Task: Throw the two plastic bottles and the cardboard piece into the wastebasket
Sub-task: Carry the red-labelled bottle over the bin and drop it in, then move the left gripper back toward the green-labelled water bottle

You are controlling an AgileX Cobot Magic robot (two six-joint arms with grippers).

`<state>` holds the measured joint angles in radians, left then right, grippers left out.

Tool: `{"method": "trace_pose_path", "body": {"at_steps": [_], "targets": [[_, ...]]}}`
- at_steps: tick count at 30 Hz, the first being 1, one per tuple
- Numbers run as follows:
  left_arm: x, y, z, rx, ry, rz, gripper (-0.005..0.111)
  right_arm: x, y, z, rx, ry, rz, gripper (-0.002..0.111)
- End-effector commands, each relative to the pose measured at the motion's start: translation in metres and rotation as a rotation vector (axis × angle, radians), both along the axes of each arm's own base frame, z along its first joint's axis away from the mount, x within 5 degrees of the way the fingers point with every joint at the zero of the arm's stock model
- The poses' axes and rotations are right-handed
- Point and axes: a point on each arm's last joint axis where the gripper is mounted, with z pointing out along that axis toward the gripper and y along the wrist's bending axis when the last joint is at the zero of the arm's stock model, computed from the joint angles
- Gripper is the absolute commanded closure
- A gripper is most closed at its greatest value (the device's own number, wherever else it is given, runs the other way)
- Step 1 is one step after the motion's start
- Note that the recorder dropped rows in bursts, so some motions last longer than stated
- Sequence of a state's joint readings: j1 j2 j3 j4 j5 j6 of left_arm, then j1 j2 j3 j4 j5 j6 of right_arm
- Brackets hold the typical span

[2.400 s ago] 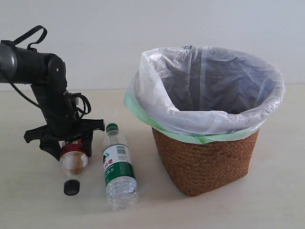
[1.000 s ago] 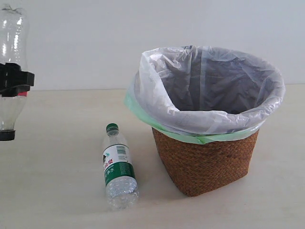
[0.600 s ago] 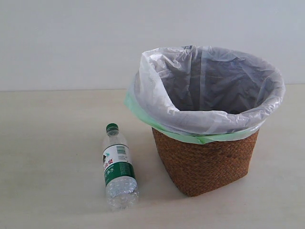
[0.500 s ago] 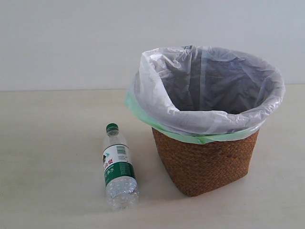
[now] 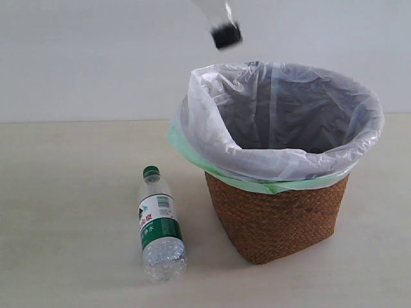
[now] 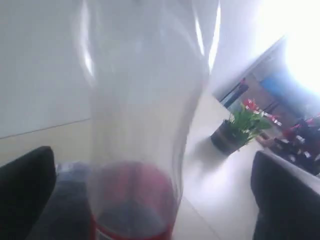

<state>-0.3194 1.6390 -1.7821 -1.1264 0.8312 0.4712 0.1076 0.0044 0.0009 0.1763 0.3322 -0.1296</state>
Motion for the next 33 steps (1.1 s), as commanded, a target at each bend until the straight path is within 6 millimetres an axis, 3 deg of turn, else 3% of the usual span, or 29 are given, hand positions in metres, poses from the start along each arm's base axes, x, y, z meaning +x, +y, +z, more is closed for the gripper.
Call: {"method": "trace_pose_path", "body": {"at_steps": [1, 6, 12, 33], "targets": [[0.004, 0.004, -0.018, 0.238, 0.058, 0.048, -0.001, 0.000, -0.001, 0.001, -0.008, -0.013, -0.006, 0.108], [0.005, 0.039, -0.047, 0.645, 0.177, 0.121, -0.001, 0.000, -0.001, 0.001, -0.008, -0.013, -0.006, 0.108], [0.005, 0.055, -0.063, 0.859, 0.222, 0.144, -0.001, 0.000, -0.001, 0.001, -0.008, -0.013, -0.006, 0.108], [-0.010, 0.061, -0.149, 0.913, 0.543, 0.119, -0.001, 0.000, -0.001, 0.001, -0.008, -0.013, -0.006, 0.108]]}}
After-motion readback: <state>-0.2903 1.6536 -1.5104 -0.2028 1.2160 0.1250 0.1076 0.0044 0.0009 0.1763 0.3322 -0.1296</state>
